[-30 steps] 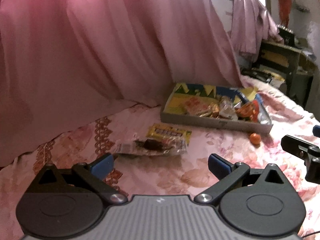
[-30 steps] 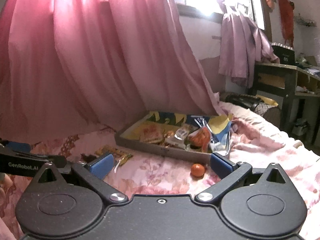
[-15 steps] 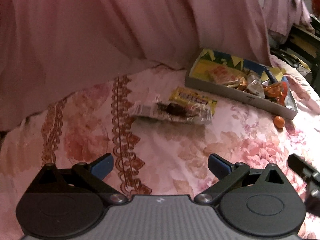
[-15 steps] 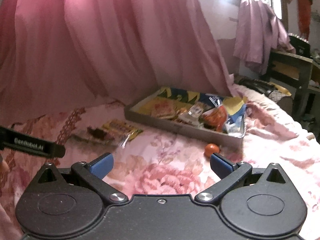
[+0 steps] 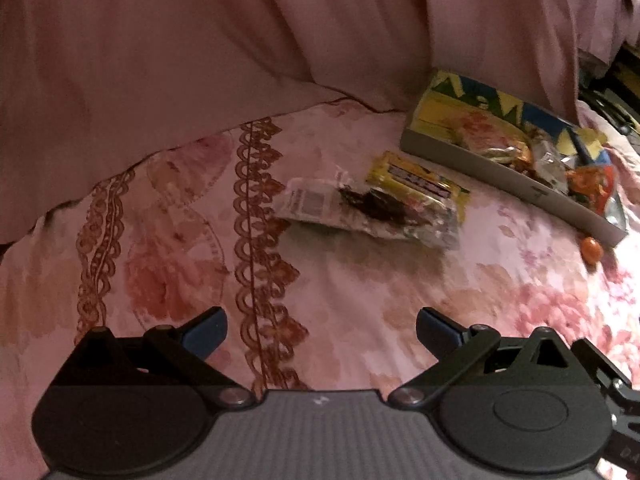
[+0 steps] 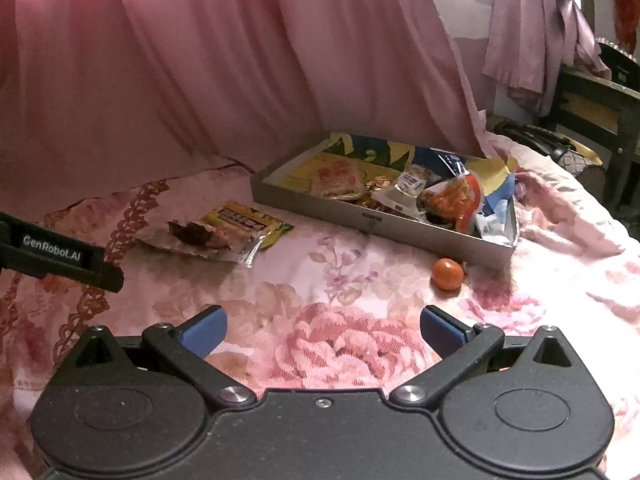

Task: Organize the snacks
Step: 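Move both tools down toward the clear packet and yellow snack bar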

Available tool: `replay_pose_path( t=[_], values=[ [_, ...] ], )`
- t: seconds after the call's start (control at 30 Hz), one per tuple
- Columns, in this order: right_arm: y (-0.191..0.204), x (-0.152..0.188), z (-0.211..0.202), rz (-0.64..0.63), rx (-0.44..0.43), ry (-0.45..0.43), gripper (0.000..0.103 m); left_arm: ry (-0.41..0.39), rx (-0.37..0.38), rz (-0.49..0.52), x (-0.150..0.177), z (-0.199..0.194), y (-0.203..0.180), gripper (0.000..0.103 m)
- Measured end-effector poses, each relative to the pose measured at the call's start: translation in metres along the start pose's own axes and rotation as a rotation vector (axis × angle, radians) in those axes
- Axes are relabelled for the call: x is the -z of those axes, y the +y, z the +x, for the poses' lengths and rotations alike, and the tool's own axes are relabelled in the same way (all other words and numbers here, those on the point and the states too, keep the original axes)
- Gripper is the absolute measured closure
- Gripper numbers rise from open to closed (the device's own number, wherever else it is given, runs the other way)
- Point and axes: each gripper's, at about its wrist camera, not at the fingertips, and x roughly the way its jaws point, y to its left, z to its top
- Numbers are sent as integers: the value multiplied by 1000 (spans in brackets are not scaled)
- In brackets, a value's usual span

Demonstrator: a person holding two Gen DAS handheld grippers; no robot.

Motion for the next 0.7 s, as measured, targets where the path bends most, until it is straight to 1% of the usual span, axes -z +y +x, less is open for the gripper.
replay_pose_path(
  t=[0.07,0.23,0.33,0.53,0.63,0.7],
  values=[
    [1,-3,7,-10,0,5,1,-3,-9,6,-7,7,2,0],
    [3,-10,28,-30,11,19,1,-33,-23,62,-24,24,6,0],
    [3,-15,42,-34,13,31,1,-34,-19,63,-34,34,9,0],
    [7,-23,69,-54,0,45,1,36,8,-23,-38,58,22,0],
    [10,-29,82,-64,-18,48,1,40,20,-66,-40,65,30,0],
    [13,-34,92,-77,-40,45,1,45,37,-113,-42,71,38,0]
  ],
)
